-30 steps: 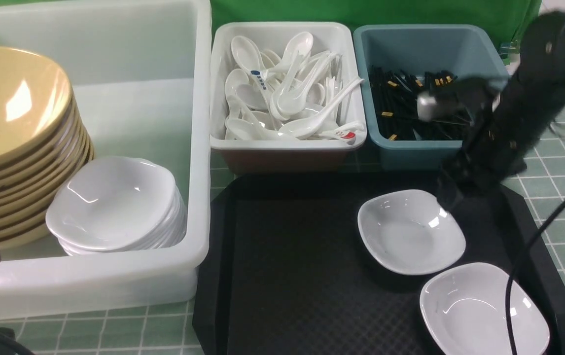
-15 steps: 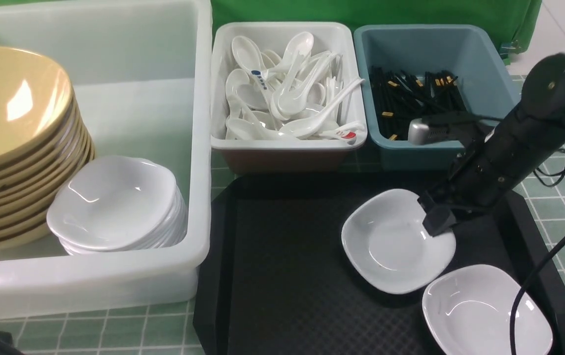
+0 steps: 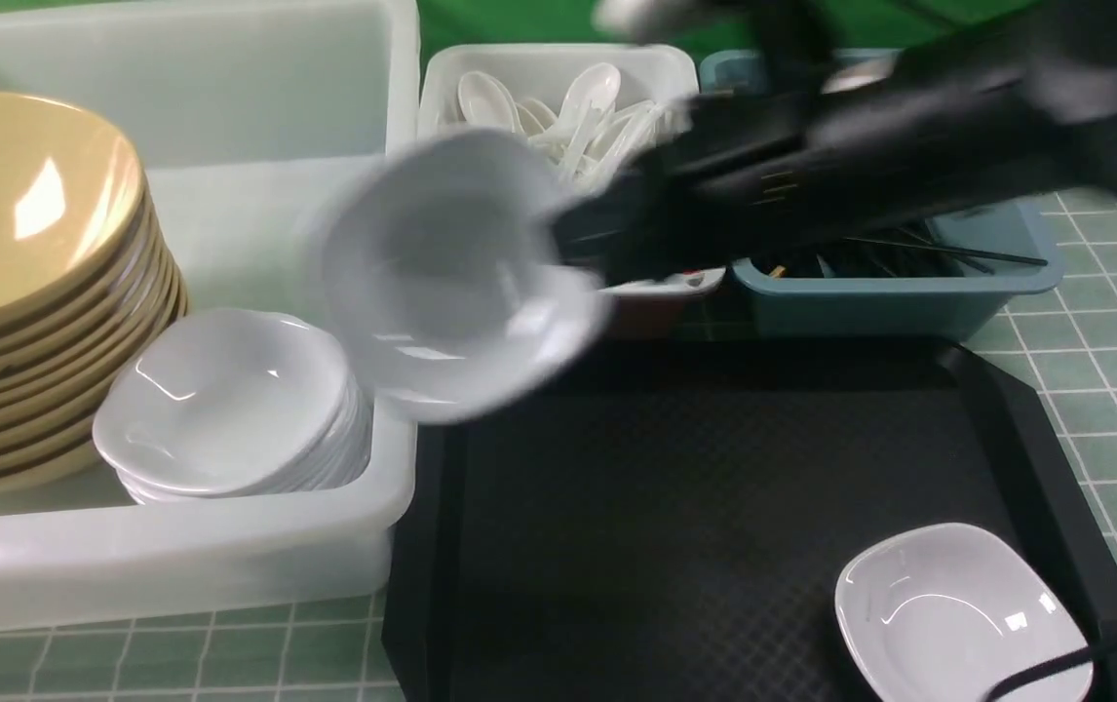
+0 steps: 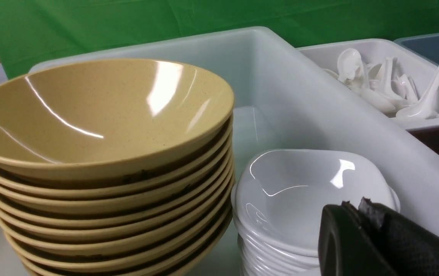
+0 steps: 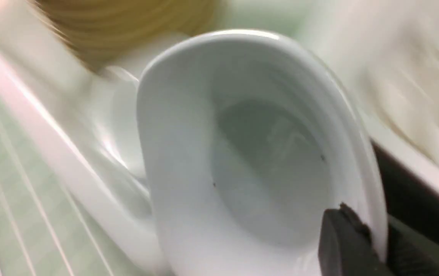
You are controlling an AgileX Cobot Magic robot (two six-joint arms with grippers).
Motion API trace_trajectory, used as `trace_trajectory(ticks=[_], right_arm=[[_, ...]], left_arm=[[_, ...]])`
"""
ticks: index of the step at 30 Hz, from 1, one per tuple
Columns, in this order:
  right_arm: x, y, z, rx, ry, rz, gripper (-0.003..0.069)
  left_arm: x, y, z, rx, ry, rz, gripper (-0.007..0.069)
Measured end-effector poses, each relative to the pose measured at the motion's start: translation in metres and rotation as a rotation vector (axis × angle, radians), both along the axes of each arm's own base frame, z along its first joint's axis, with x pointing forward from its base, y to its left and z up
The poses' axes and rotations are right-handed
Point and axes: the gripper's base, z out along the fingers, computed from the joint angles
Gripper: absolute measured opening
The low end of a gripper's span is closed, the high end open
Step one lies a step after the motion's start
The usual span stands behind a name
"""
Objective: On blue table put chopsticks spoon bowls plates into blue grey white boxes.
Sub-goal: 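Place the white bowl into the white bin on top of the stacked bowls with the right gripper, then reach for and grasp the small white dish on the black tray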
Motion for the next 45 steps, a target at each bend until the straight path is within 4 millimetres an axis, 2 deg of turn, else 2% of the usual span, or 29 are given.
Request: trace_trajectory(ticks=[1,4,5,6,7,10,12,13,15,16,18,20,22,24,25,26,27,28,29,30,31,32,34,35,36,37,39,41,45], right_arm=[[-0.005,0.019,-0.004,0.011,-0.023,0.031,0.0078],[0.001,0.070,-0.024,0.029,-0.095,0.014,0.0079],[0.000,0.073,-0.025,0.028,-0.097,0.018,0.0080],[0.004,0.090,-0.039,0.017,-0.101,0.016,0.0089],[0.006,0.096,-0.048,0.006,-0.097,0.018,0.0099],[0.013,0.104,-0.069,-0.022,-0.079,0.004,0.0173],[0.015,0.104,-0.071,-0.025,-0.078,-0.002,0.0209],[0.016,0.103,-0.073,-0.027,-0.075,-0.004,0.0268],[0.017,0.099,-0.068,-0.025,-0.066,0.009,0.0337],[0.018,0.098,-0.068,-0.027,-0.060,0.016,0.0350],[0.018,0.085,-0.058,-0.063,-0.055,0.093,0.0414],[0.015,0.069,-0.047,-0.121,-0.049,0.159,0.0445],[0.016,0.041,-0.032,-0.211,-0.004,0.170,0.0461],[0.020,0.008,-0.022,-0.315,0.068,0.107,0.0467],[0.021,0.001,-0.020,-0.343,0.082,0.092,0.0468],[0.023,-0.031,-0.017,-0.482,0.142,0.028,0.0468],[0.026,-0.051,-0.018,-0.550,0.190,-0.031,0.0468],[0.028,-0.065,-0.021,-0.592,0.234,-0.083,0.0469],[0.027,-0.069,-0.022,-0.604,0.245,-0.093,0.0469],[0.027,-0.094,-0.031,-0.675,0.316,-0.164,0.0469],[0.026,-0.110,-0.040,-0.704,0.365,-0.206,0.0469],[0.026,-0.118,-0.045,-0.713,0.386,-0.227,0.0469],[0.016,-0.151,-0.080,-0.774,0.513,-0.281,0.0469],[0.017,-0.153,-0.080,-0.773,0.512,-0.286,0.0469],[0.011,-0.168,-0.102,-0.792,0.564,-0.300,0.0469],[0.010,-0.171,-0.104,-0.792,0.569,-0.305,0.0469],[0.005,-0.186,-0.126,-0.788,0.602,-0.343,0.0469],[0.002,-0.193,-0.135,-0.785,0.612,-0.361,0.0469],[0.001,-0.194,-0.147,-0.772,0.645,-0.364,0.0465]], left_arm=[[0.000,0.000,0.000,0.000,0.000,0.000,0.0004],[0.000,0.000,-0.001,0.001,0.007,0.000,0.0004],[0.000,0.000,-0.001,0.001,0.008,0.000,0.0004],[0.000,0.000,-0.001,0.001,0.011,0.000,0.0004],[0.000,0.000,-0.001,0.001,0.012,0.000,0.0004],[0.000,0.000,-0.001,0.001,0.013,0.000,0.0004],[0.000,0.000,-0.001,0.001,0.013,0.000,0.0004],[0.000,0.000,-0.001,0.001,0.013,0.000,0.0004],[0.000,0.000,-0.001,0.001,0.013,0.000,0.0004],[0.000,0.000,-0.001,0.001,0.013,0.000,0.0004],[0.000,0.000,-0.001,0.001,0.014,0.000,0.0004],[0.000,0.000,-0.001,0.002,0.015,0.000,0.0004],[0.000,0.000,-0.001,0.002,0.015,0.000,0.0004],[0.000,0.000,-0.001,0.002,0.015,0.000,0.0004],[0.000,0.000,-0.001,0.002,0.015,0.000,0.0004],[0.000,0.000,-0.001,0.002,0.015,0.000,0.0004],[0.000,0.000,-0.001,0.002,0.015,0.000,0.0004],[0.000,0.000,-0.001,0.002,0.015,0.000,0.0004],[0.000,0.000,-0.001,0.002,0.015,0.000,0.0004],[0.000,0.000,-0.001,0.002,0.015,0.000,0.0004],[0.000,0.000,-0.001,0.001,0.014,0.000,0.0004],[0.000,0.000,-0.001,0.001,0.014,0.000,0.0004],[0.000,0.000,-0.001,0.001,0.008,0.000,0.0004],[0.000,0.000,-0.001,0.001,0.007,0.000,0.0004],[0.000,0.000,0.000,0.000,0.005,0.000,0.0004],[0.000,0.000,0.000,0.000,0.004,0.000,0.0004],[0.000,0.000,-0.001,0.000,0.002,0.000,0.0004],[0.001,0.000,-0.002,-0.001,-0.005,0.001,0.0004],[0.003,0.000,-0.007,-0.002,-0.013,0.001,0.0004]])
